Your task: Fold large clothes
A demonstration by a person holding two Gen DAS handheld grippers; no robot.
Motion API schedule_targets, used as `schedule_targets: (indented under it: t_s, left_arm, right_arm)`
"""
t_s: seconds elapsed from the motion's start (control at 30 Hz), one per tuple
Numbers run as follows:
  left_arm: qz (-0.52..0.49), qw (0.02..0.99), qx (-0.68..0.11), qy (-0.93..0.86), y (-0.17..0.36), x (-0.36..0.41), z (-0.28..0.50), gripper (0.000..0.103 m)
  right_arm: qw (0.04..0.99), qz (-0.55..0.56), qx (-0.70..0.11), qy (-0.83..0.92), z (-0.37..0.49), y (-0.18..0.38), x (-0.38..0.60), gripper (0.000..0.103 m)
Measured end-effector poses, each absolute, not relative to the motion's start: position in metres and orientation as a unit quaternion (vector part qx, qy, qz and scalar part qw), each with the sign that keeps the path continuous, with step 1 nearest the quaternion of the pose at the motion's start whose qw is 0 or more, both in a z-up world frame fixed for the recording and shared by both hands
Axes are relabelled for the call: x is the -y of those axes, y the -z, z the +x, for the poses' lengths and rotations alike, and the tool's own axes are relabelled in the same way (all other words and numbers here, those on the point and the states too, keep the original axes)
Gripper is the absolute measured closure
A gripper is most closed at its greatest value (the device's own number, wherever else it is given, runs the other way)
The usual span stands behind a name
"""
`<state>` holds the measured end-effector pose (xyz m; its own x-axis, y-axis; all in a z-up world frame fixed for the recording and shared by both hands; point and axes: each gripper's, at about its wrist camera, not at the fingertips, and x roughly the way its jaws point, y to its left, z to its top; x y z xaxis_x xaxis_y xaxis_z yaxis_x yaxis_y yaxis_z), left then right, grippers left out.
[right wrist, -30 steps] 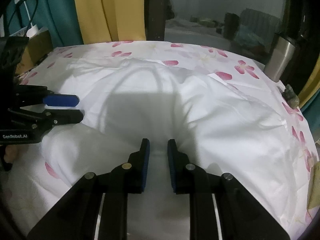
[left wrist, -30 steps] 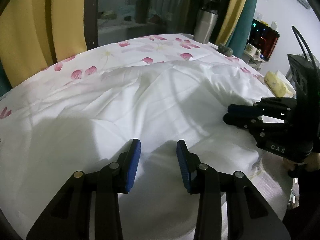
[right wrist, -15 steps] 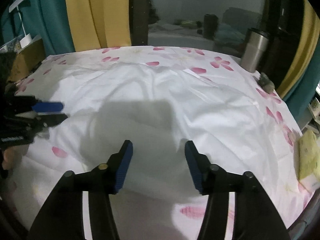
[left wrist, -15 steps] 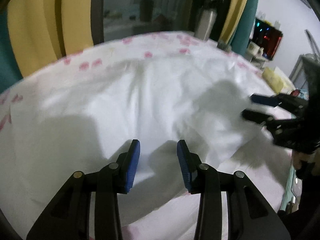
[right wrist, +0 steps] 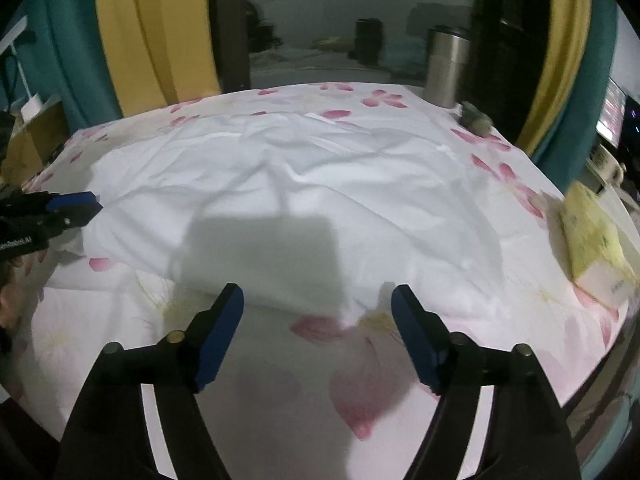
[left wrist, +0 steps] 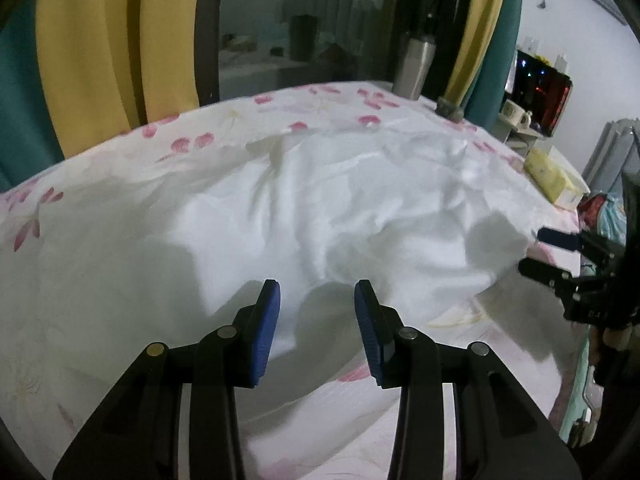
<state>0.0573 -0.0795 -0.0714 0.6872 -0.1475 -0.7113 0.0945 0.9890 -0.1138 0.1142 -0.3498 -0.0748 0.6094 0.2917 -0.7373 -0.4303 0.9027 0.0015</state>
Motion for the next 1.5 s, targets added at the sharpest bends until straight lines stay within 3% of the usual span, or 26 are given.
schedule_targets:
  t_s: [0.23,0.37,1.5]
  left_arm:
    - [-0.030,0.928,-0.363,0.075,0.049,0.091,0.056,0.062]
    - [-0.029,0.933,-0.350,0.079,0.040,0.094,0.057,0.062]
    - [-0.058,0.905,-0.410,0.102,0.094,0.098,0.134,0.062]
  right_arm:
    - [0.892,-0.072,-0.407,-0.183,0.103,0.077,0.379,0.022]
    - [0.889,-0.053,-0.421,-0.172,0.099,0.079,0.397,0.010]
    - [0.857,0.155,-0.430,-0.238,0.202,0.087,0.340,0.007]
